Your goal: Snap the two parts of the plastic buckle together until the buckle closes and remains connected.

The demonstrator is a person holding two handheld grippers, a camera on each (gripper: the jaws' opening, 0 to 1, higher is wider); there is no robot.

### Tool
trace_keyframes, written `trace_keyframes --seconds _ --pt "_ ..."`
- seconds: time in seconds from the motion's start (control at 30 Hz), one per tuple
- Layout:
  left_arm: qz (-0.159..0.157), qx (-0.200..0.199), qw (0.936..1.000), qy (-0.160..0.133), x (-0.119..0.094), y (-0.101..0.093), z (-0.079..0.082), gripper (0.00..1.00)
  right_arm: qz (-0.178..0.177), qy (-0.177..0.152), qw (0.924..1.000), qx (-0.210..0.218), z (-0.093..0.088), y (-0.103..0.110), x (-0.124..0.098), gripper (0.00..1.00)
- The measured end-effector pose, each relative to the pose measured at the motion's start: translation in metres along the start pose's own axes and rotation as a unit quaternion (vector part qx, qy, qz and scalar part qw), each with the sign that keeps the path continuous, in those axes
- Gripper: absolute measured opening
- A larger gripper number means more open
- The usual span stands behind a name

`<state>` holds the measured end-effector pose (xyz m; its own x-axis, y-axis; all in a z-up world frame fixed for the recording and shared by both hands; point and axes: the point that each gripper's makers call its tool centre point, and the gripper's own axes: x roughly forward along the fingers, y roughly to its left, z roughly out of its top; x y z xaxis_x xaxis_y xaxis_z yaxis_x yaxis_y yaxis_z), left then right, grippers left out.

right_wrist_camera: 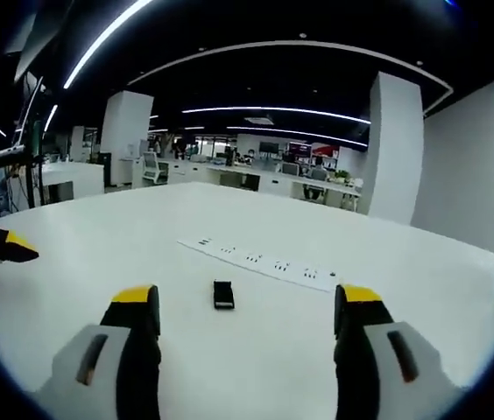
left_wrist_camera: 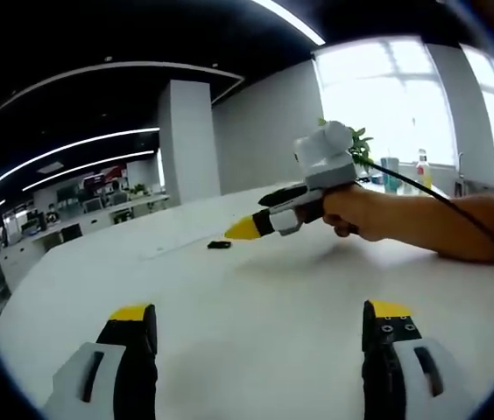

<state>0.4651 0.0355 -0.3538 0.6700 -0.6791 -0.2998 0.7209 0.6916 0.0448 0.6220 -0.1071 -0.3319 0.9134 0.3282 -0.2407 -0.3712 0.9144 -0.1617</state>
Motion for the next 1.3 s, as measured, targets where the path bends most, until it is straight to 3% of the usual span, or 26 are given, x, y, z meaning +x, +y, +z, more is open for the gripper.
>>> trace_keyframes --seconds 0.27,0.33,0.4,0.47,0.6,0.77,1.07,1.17,1.3 --pt "0.004 0.004 1.0000 -0.003 -0.003 -0.001 0.001 0.99 0.006 0.012 0.9999 0.004 -0.014 0.007 -0.026 0.85" --pt "0.023 0.030 0.9993 -0.008 -0.005 0.002 0.004 0.99 0.006 0.014 0.9999 0.004 -0.017 0.009 -0.032 0.84" --pt "0.042 0.060 0.9966 -0.038 -0.009 0.006 0.016 1.00 0.007 0.016 0.9998 0.007 -0.019 0.009 -0.037 0.83" --pt "0.048 0.048 0.9965 -0.048 -0.014 0.006 0.021 1.00 0.009 0.011 0.9998 0.015 -0.016 0.011 -0.045 0.83" --pt "0.045 -0.018 0.9953 -0.084 -0.022 0.015 0.032 1.00 0.011 0.004 0.9997 0.020 -0.014 0.013 -0.055 0.83" --pt "0.043 -0.038 0.9943 -0.090 -0.024 0.014 0.034 1.00 0.019 0.003 0.9994 0.029 -0.016 0.019 -0.070 0.83" --pt "0.035 -0.009 0.9971 -0.066 -0.015 -0.002 0.023 1.00 0.028 -0.001 0.9994 0.019 -0.019 0.032 -0.102 0.83" --pt "0.043 -0.005 0.9975 -0.056 -0.014 0.008 0.017 1.00 0.029 0.002 0.9995 0.014 -0.022 0.031 -0.108 0.83" --pt "0.061 -0.004 0.9961 -0.063 -0.013 0.025 0.023 1.00 0.030 0.011 0.9995 0.007 -0.029 0.033 -0.114 0.83"
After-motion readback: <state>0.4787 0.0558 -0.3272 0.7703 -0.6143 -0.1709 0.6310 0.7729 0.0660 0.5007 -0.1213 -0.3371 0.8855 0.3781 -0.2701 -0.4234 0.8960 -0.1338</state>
